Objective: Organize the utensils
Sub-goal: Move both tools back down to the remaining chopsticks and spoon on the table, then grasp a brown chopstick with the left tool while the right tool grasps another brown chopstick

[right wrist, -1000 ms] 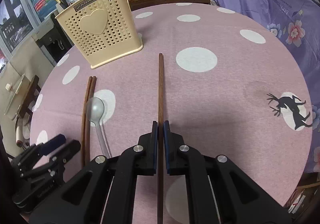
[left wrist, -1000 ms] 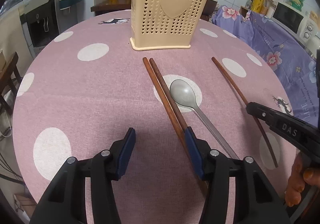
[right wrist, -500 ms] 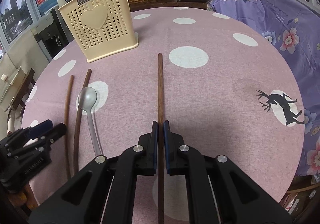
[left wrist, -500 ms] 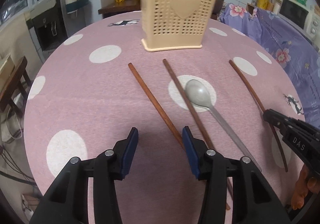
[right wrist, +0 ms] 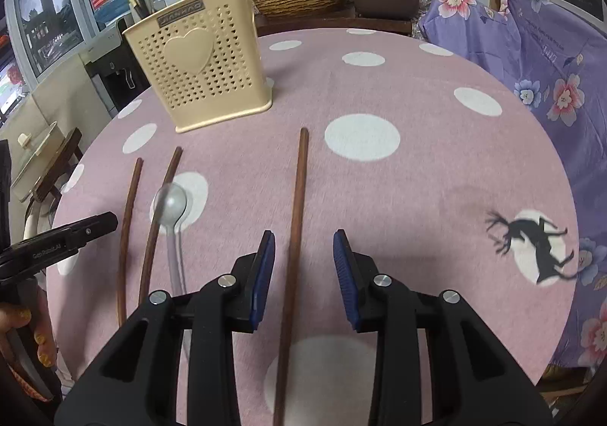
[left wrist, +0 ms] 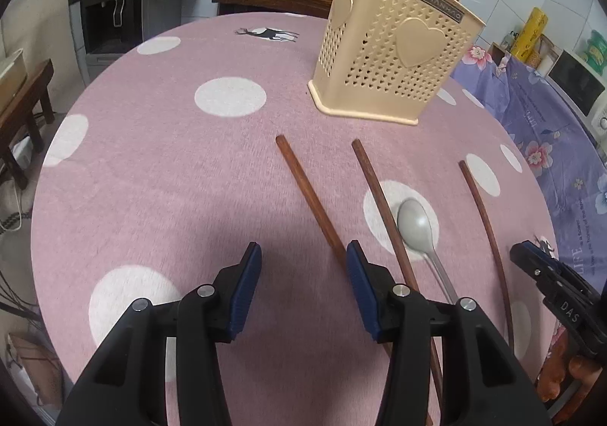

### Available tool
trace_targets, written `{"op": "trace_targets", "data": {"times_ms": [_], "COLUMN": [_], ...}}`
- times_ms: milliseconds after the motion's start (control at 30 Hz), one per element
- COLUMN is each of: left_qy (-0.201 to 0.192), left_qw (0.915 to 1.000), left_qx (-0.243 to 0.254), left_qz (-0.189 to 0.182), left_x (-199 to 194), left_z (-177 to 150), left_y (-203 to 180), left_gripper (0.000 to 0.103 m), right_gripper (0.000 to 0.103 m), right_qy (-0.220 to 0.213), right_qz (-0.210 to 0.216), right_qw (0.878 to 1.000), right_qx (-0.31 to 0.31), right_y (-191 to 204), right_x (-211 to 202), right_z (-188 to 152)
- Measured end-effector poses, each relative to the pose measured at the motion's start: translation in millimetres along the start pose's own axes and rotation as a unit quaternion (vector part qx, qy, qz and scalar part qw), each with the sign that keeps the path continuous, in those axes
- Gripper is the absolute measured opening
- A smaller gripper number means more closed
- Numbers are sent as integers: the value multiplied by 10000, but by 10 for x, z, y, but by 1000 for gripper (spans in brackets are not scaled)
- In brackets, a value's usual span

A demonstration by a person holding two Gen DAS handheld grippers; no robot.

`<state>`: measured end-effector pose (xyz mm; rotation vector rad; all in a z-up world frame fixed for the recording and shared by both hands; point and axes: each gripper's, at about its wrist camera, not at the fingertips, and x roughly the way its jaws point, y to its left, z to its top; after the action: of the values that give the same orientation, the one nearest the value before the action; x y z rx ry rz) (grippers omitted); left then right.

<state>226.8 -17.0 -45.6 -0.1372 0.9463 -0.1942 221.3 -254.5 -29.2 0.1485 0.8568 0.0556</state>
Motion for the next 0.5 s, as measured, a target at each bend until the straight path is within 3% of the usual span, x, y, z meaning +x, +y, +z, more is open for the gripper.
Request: {"op": "trace_targets", "data": {"times_ms": [367, 500], "left_qy": [29, -42], "left_qw": [9993, 9974], "left_qx": [305, 599], "left_qz": [235, 397], "left_x": [271, 340], "left_z": [333, 386], "left_y": [-58, -113], "left_gripper": [47, 24], "right_gripper": [33, 33], "right_qy": [220, 278], "right_qz": [167, 151], "right_qw": [9996, 9995], "right_qx": [76, 96], "right_y": [12, 9], "right_x": [231, 248], "right_z": [294, 264]}}
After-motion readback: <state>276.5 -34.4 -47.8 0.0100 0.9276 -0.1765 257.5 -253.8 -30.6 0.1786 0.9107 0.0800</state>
